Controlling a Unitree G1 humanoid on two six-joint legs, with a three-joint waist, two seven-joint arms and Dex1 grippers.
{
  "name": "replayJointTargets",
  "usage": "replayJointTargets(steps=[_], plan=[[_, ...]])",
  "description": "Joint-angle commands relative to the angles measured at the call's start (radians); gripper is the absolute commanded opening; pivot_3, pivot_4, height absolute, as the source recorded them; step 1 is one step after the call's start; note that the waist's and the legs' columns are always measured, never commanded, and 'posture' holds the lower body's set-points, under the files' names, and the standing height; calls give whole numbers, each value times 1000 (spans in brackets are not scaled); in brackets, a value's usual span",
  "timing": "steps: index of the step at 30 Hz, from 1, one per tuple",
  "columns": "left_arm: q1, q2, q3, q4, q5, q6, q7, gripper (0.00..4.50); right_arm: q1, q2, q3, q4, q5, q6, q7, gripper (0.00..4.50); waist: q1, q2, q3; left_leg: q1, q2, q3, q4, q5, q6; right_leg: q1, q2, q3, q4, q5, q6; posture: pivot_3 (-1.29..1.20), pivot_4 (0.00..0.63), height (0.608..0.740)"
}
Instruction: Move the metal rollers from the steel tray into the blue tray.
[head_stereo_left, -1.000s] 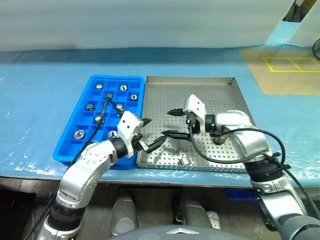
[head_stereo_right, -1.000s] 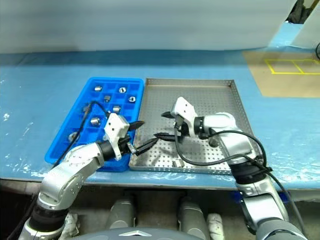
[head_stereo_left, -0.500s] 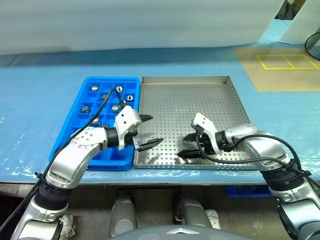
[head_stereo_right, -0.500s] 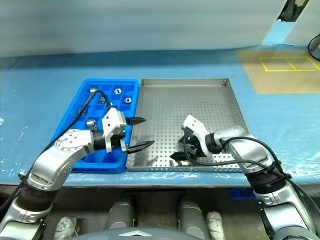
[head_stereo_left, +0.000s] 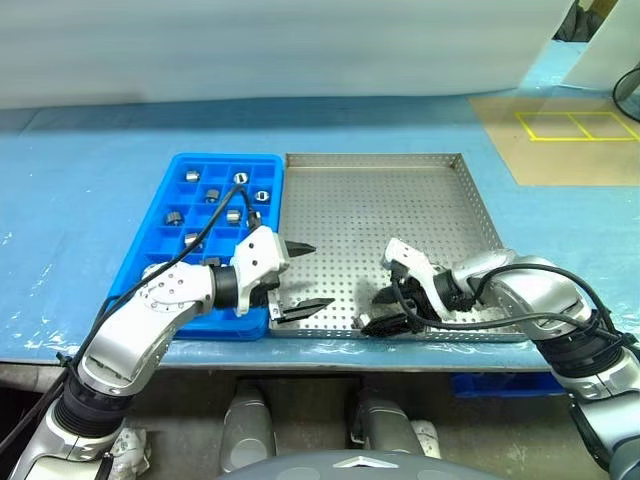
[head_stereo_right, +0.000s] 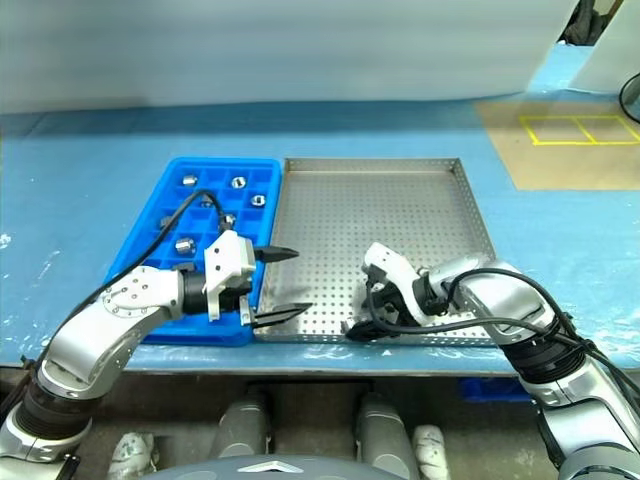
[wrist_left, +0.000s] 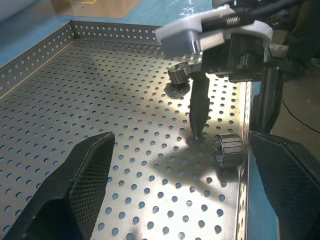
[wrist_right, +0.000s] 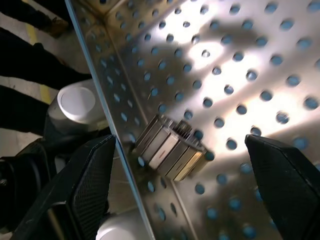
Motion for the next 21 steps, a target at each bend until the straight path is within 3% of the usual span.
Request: replayJointTargets(steps=[1, 7, 12, 21], plan=[[-6, 1, -6, -29, -1, -8, 6, 4500, 9, -9, 49, -22, 32, 25, 5, 4301, 0, 0, 0, 1, 0, 0, 0, 0, 0, 1, 0, 0, 0, 0, 0, -67, 150, 740], [-15, -2, -20, -14, 11, -19, 10, 4500, -11, 53, 12, 21, 52, 21, -38, 4301, -7, -1, -1, 10, 0, 0, 0, 0, 0, 9, 0, 0, -1, -1, 2, -68, 150, 740], [-13, -1, -25, 7, 21, -35, 5, 4500, -31, 87, -91, 12, 172, 123, -18, 4301, -5, 0, 0, 9, 0, 0, 0, 0, 0, 8, 0, 0, 0, 0, 1, -71, 150, 740], [-8, -12, -43, 18, 35, -46, 11, 4500, -65, 99, -148, 41, 262, 216, -47, 4301, -2, 0, 0, 7, 0, 0, -1, 0, 0, 8, 0, -1, -3, 0, 0, -63, 150, 740]])
